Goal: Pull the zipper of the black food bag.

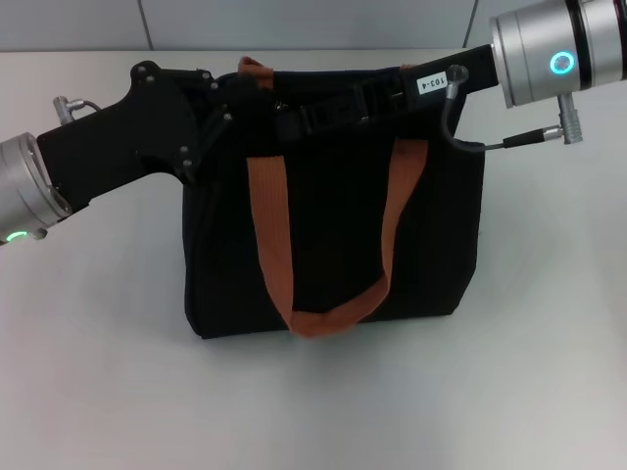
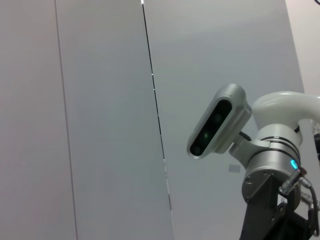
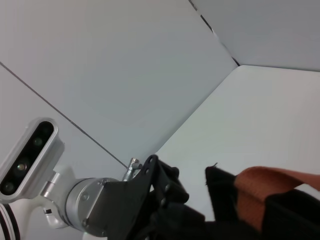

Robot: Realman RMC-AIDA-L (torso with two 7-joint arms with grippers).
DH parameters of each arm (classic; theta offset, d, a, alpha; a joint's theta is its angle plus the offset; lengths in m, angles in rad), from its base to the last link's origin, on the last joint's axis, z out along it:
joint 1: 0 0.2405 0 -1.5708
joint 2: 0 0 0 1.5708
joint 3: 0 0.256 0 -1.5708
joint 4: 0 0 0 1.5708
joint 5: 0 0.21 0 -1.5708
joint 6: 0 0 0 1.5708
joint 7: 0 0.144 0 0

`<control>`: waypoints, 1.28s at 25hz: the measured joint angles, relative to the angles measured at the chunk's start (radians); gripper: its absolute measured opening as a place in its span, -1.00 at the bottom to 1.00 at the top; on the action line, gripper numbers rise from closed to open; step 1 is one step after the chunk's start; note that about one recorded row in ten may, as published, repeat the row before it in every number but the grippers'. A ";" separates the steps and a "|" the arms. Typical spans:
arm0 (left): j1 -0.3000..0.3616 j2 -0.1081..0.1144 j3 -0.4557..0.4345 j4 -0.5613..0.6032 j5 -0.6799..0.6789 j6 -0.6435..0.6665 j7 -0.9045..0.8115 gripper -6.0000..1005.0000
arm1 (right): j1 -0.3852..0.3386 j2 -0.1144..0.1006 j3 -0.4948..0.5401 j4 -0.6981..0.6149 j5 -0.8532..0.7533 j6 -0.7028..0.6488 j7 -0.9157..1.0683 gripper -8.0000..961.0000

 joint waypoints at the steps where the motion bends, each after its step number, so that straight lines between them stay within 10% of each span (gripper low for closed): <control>1: 0.000 0.000 0.000 0.000 0.000 0.005 0.000 -0.97 | 0.000 0.000 0.000 0.000 0.000 0.002 0.000 -0.35; 16: 0.005 -0.003 -0.008 0.008 0.000 0.015 -0.001 -0.96 | -0.005 0.007 -0.002 -0.019 0.000 0.010 -0.011 -0.84; 32: 0.027 -0.002 -0.011 0.008 -0.036 0.013 -0.001 -0.96 | -0.218 0.038 -0.076 -0.453 -0.231 0.114 0.323 -0.99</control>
